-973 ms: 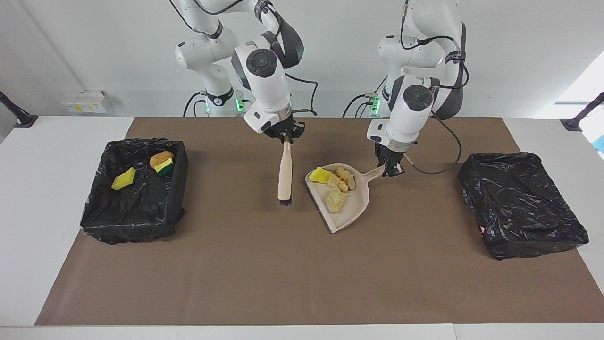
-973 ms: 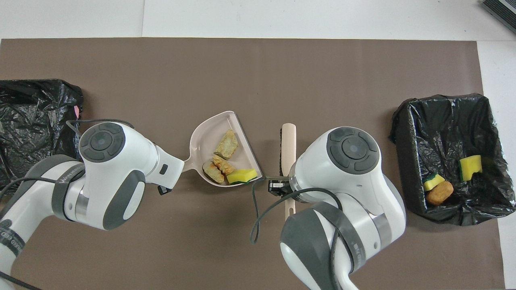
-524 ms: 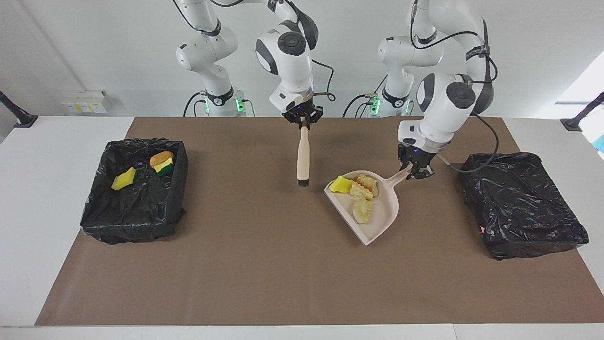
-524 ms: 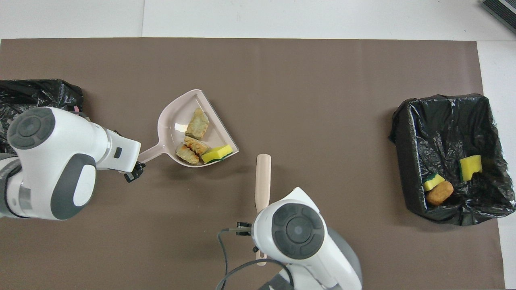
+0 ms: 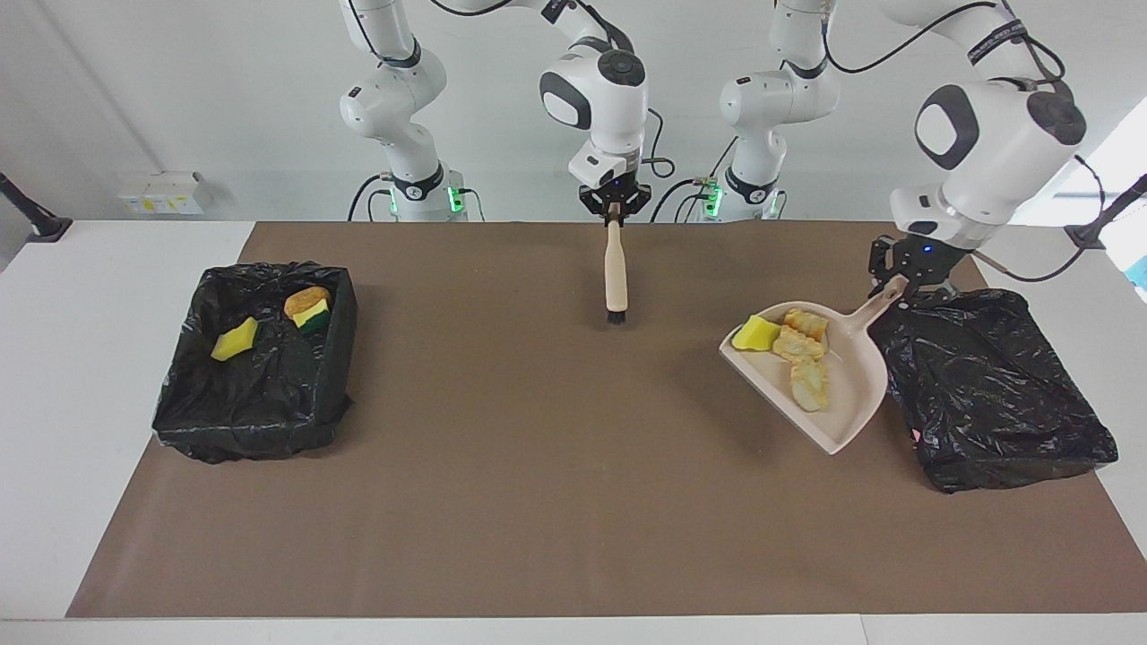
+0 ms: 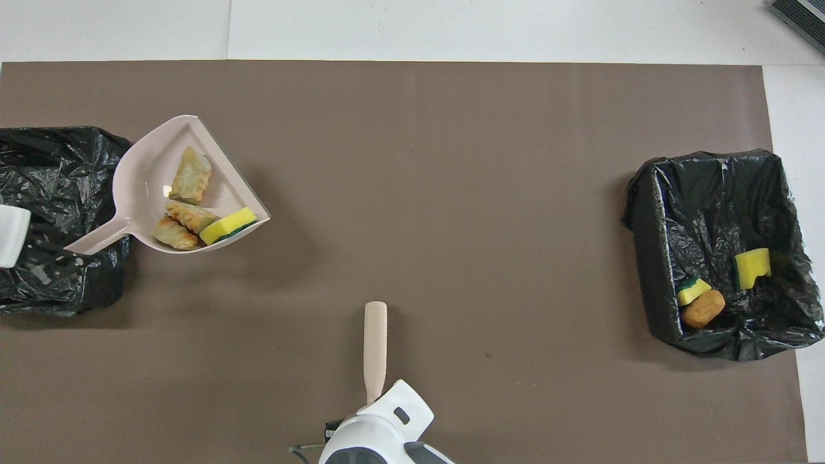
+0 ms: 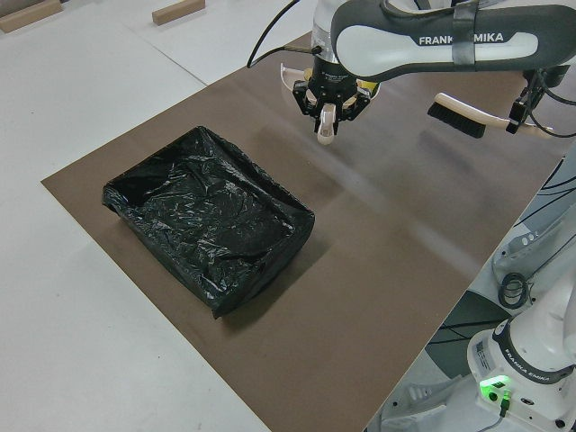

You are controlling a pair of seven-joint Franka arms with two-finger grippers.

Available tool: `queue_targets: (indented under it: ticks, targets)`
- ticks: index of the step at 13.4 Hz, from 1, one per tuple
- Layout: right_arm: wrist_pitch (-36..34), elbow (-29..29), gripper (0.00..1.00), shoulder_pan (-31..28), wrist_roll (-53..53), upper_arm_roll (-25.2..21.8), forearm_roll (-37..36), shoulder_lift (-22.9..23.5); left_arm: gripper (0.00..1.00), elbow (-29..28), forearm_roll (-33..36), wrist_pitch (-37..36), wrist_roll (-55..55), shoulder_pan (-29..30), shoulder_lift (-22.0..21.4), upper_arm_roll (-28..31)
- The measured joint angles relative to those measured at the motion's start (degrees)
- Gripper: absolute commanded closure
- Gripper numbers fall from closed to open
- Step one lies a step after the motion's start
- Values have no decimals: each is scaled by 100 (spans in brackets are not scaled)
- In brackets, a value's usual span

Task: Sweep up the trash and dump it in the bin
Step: 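Carry the loaded dustpan with the left gripper over the left bin, then tip the dustpan into the bin while the right gripper sets the brush down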

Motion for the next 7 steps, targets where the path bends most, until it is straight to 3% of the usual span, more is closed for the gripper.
queue_targets:
  ticks: [1, 2, 3, 7]
  targets:
    - [190, -10, 75, 133, 165, 3, -70, 149, 100, 135, 1, -116, 231, 261, 4, 4]
    - [323, -9, 20, 194, 216, 3, -108, 267, 100, 248, 3, -188, 450, 517, 9, 6]
    - [379, -1, 0, 203, 218, 0, -173, 335, 100, 333, 6, -213, 676, 763, 15, 8]
    - [114, 216, 0, 139, 219, -63, -498, 319, 100, 880, 735, -212, 1595, 1703, 256, 22]
